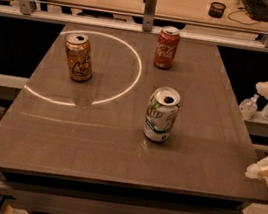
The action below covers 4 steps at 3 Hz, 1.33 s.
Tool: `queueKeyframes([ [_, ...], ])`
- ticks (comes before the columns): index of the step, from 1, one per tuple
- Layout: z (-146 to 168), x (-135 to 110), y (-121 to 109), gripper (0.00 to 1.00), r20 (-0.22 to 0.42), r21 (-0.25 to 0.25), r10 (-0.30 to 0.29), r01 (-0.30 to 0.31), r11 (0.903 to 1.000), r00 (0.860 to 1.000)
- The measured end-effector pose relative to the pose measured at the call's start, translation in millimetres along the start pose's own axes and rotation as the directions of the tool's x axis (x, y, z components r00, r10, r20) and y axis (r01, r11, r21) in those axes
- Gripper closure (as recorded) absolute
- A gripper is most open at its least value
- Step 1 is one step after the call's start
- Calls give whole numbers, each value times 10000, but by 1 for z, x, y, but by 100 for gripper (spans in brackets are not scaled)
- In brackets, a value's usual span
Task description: Knock 7up can over
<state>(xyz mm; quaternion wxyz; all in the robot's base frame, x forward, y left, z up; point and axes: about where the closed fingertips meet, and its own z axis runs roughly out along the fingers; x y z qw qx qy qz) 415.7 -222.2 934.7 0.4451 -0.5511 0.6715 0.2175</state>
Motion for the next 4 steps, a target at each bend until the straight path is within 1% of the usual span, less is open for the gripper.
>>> queueKeyframes([
  [1, 13, -7, 14, 0, 1572, -303, 564, -522, 9982, 9860],
  [2, 24, -8, 22, 0, 2559, -323, 1202, -1158, 9927, 9592],
  [3, 24, -10, 23, 0, 2632, -344, 1242, -1194, 9923, 9567],
  [4, 25, -9, 22, 0, 2575, -27, 1192, -1227, 9924, 9589],
])
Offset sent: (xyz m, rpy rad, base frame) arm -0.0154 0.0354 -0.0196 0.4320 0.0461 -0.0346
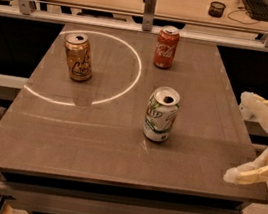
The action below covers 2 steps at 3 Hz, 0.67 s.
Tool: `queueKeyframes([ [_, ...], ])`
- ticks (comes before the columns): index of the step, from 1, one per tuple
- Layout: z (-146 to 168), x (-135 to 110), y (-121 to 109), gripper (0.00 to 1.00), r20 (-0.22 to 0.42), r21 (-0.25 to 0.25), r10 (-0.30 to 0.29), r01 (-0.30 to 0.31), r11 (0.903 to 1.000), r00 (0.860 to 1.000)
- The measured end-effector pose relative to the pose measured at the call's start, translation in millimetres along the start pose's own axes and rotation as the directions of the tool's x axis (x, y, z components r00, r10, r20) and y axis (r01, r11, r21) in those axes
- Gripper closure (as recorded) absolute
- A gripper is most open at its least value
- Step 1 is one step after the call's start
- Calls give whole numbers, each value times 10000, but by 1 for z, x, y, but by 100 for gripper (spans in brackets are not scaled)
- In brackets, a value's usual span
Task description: Knock 7up can over
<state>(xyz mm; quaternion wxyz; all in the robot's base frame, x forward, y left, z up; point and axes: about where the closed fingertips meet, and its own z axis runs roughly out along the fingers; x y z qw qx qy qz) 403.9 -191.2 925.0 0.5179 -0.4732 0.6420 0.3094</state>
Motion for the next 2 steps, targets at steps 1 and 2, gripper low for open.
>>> queueKeyframes([
  [1, 7, 7, 1, 0, 137, 406, 53, -58, 9992, 9999],
  [2, 15, 15, 1, 0, 282, 810, 99, -122, 9966, 9996],
])
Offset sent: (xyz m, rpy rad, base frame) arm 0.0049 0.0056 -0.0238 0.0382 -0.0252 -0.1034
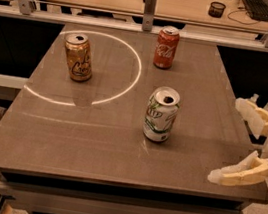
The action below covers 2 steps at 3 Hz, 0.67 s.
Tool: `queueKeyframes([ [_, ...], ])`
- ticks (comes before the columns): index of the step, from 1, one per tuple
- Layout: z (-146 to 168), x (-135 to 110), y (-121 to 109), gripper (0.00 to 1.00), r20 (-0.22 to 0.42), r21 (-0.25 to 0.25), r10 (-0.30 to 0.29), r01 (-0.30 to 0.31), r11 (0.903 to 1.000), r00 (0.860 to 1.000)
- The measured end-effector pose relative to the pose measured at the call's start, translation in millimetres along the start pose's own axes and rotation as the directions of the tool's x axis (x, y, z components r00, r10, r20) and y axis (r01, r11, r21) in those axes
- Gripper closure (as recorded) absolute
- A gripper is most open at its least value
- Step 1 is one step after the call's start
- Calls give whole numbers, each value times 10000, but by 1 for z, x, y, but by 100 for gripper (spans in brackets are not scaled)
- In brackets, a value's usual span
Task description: Knock 7up can over
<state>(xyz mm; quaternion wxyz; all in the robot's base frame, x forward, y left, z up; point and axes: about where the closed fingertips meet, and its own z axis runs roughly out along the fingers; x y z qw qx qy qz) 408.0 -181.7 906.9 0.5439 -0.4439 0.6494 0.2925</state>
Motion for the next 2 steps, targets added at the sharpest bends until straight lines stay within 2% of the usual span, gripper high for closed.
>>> queueKeyframes([
  [1, 0, 0, 0, 0, 0, -1, -1, 1, 10000, 10000],
  [2, 16, -1, 5, 0, 286, -69, 19, -17, 10000, 9996],
])
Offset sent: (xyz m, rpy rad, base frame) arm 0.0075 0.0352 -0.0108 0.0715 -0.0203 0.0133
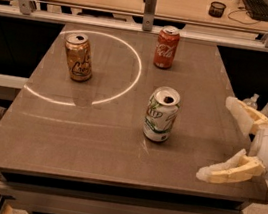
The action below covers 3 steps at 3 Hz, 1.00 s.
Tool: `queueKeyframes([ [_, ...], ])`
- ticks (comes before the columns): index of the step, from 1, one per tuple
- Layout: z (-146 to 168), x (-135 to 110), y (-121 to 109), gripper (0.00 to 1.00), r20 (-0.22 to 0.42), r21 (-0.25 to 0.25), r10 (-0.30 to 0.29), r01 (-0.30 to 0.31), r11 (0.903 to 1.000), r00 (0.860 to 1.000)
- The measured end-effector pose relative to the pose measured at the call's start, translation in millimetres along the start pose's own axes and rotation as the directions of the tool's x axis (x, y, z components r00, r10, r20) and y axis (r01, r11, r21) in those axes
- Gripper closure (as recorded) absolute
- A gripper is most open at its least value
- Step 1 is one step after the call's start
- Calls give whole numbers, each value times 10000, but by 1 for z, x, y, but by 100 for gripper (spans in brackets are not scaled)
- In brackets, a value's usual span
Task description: Knock 7up can over
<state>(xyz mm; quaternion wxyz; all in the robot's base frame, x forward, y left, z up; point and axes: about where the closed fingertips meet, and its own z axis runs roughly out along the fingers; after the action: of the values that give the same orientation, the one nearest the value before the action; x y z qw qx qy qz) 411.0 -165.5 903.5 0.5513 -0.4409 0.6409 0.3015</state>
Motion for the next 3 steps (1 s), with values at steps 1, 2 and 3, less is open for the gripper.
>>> queueKeyframes([
  [1, 25, 0, 2, 0, 479, -113, 45, -40, 9999, 9988],
  [2, 48, -2, 2, 0, 1014, -306, 20, 11, 9995, 9948],
  [3, 71, -7, 5, 0, 1242, -423, -47, 100, 9991, 9922],
])
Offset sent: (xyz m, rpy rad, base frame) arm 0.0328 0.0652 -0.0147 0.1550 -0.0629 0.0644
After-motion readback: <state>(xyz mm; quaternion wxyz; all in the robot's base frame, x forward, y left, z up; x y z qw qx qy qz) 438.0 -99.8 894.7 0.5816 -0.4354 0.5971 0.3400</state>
